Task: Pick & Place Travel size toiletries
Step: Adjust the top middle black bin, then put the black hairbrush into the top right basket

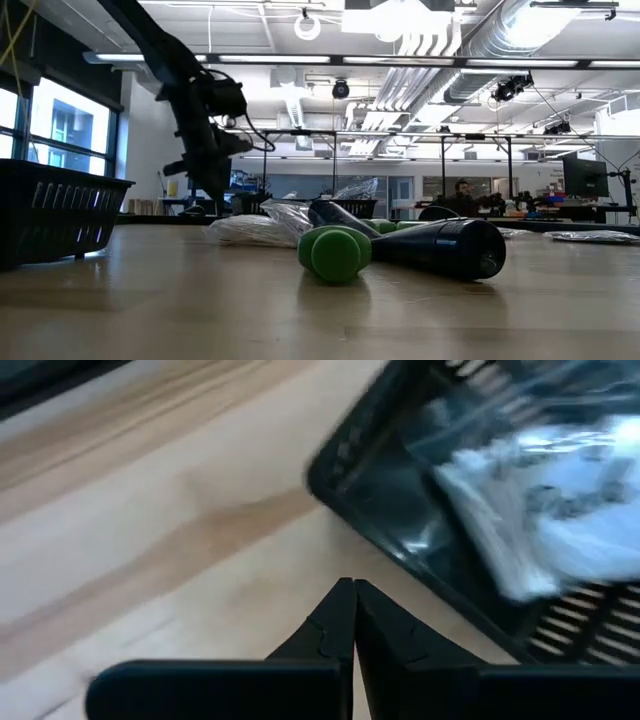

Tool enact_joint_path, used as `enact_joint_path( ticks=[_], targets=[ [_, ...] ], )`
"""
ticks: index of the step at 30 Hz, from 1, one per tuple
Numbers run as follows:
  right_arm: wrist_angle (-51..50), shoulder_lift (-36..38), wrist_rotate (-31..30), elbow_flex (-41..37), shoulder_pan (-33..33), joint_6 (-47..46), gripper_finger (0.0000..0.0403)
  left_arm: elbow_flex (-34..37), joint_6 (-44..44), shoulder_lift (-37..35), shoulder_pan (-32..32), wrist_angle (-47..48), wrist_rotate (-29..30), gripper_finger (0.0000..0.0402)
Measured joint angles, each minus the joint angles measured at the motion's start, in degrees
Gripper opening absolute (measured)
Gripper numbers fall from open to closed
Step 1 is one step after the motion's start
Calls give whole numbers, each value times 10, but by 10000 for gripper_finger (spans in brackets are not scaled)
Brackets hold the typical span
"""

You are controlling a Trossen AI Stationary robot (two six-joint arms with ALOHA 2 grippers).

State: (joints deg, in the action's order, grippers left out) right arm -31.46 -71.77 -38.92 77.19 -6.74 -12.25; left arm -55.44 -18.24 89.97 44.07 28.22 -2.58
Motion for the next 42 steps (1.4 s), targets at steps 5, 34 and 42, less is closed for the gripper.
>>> enact_joint_path(
  ticks=[5,34,42],
  targets=[
    [0,0,-2,0,0,5,3,0,0,23,2,-51,1,1],
    [-27,0,20,0,0,-12,3,0,30,-138,-69,-112,-77,1],
    [-44,0,65,0,-1,-34,3,0,1,-192,-174,-108,-32,1]
  ],
)
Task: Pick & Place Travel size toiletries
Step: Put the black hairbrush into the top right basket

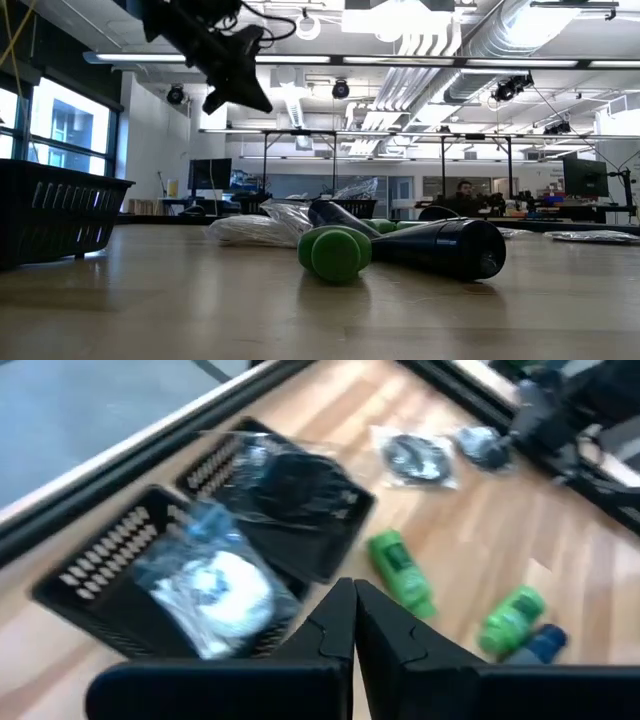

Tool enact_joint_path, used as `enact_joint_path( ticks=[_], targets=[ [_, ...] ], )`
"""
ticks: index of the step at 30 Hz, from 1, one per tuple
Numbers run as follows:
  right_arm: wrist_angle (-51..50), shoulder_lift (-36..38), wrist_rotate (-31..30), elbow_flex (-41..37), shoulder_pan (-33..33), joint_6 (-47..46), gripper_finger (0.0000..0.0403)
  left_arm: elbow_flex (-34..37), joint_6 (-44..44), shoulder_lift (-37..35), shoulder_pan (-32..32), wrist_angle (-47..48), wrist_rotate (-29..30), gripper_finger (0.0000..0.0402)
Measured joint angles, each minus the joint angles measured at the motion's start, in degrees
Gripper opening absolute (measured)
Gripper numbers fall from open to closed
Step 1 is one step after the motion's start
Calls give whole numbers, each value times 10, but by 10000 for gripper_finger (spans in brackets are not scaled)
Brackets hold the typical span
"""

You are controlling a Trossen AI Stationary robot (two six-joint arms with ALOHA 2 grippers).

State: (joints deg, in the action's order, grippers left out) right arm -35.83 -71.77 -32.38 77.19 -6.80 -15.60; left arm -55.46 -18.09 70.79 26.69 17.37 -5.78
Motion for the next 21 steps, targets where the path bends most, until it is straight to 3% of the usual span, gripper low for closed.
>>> enact_joint_path(
  ticks=[6,14,21],
  targets=[
    [-12,0,10,0,-7,-37,3,0,-38,-2,-83,0,15,1],
    [-52,0,24,0,-15,-96,3,0,-96,-2,-207,-1,114,1],
    [-61,0,25,-41,-3,-178,3,0,-112,-2,-243,-1,111,1]
  ],
)
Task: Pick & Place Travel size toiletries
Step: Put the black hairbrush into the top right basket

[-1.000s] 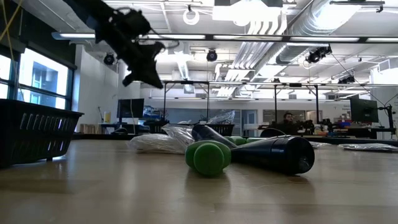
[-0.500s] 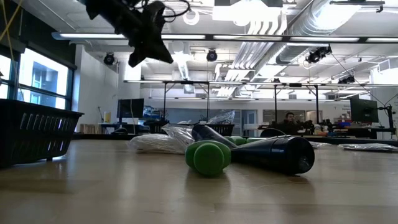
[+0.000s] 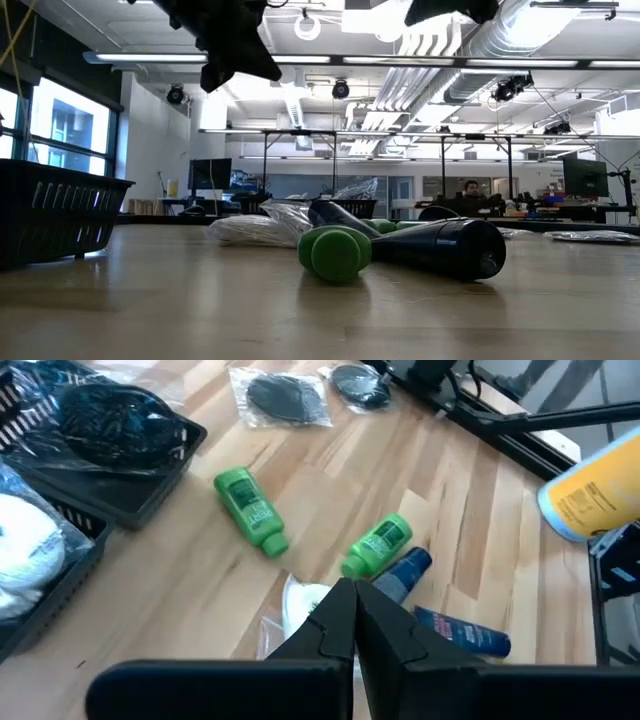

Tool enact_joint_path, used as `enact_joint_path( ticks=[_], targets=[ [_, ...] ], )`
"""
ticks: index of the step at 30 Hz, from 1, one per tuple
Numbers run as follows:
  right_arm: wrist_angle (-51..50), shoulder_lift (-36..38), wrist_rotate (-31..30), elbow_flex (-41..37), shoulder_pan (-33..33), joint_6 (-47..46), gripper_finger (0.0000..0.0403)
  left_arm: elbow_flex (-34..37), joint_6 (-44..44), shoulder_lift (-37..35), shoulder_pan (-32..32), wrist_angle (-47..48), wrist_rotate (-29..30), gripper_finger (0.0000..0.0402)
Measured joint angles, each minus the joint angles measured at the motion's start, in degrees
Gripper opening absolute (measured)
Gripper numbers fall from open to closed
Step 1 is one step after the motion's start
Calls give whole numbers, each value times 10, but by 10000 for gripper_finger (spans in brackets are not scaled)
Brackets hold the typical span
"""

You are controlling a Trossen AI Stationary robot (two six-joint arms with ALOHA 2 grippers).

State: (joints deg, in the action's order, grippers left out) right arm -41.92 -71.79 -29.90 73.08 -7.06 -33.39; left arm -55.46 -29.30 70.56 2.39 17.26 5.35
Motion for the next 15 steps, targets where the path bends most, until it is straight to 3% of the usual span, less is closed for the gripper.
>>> enact_joint_path(
  ticks=[8,15],
  targets=[
    [-20,0,-1,-67,56,-128,3,0,39,0,24,2,-19,1],
    [-28,0,40,-131,89,-264,3,0,98,0,96,5,-60,1]
  ],
)
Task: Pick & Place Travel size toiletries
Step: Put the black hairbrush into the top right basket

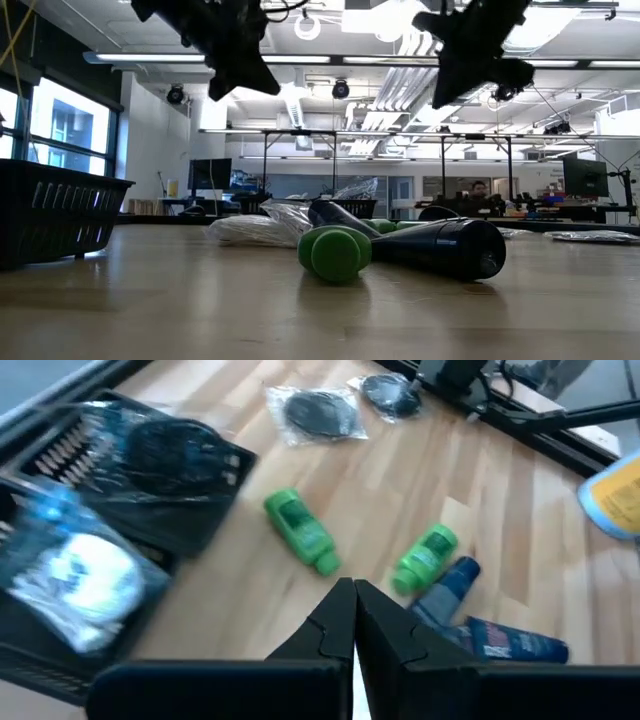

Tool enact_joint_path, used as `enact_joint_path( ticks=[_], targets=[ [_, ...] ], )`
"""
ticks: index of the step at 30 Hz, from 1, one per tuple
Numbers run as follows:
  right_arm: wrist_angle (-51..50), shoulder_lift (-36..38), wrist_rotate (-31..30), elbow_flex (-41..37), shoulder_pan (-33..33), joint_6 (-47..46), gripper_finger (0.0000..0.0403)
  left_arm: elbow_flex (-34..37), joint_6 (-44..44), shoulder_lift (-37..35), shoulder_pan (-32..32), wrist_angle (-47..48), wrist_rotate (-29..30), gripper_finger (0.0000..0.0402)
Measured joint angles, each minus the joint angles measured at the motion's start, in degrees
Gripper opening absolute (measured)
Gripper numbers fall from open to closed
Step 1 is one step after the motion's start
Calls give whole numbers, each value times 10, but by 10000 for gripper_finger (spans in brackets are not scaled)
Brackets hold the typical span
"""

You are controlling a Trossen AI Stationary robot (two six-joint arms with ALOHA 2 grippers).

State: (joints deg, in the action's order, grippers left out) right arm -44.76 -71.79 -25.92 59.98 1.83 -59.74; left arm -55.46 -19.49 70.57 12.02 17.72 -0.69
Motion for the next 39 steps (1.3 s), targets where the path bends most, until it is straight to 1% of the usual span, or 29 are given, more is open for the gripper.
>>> enact_joint_path(
  ticks=[4,9,12,14,16,22,25,28,32,35,39],
  targets=[
    [-1,0,8,-42,6,-104,3,0,27,0,50,-4,-29,1],
    [-2,0,-27,-90,6,-263,3,0,68,0,94,-3,-35,1],
    [-1,0,-26,-116,6,-345,3,0,97,0,115,1,-54,1],
    [-2,0,-13,-132,6,-397,3,0,116,0,126,1,-72,1],
    [-2,0,-7,-145,6,-413,3,0,130,0,136,0,-81,1],
    [-1,0,-9,-160,3,-418,9,0,150,0,154,-3,-81,1],
    [-1,0,-8,-160,10,-392,31,0,149,0,158,-9,-80,1],
    [-6,0,-7,-160,18,-391,70,0,141,0,157,-9,-80,1],
    [-6,0,-7,-160,27,-416,131,0,124,0,157,-7,-80,1],
    [-5,0,-7,-160,27,-439,169,0,117,0,157,-3,-80,1],
    [-4,-6,-22,-160,27,-470,195,0,117,0,157,-4,-80,1]
  ],
)
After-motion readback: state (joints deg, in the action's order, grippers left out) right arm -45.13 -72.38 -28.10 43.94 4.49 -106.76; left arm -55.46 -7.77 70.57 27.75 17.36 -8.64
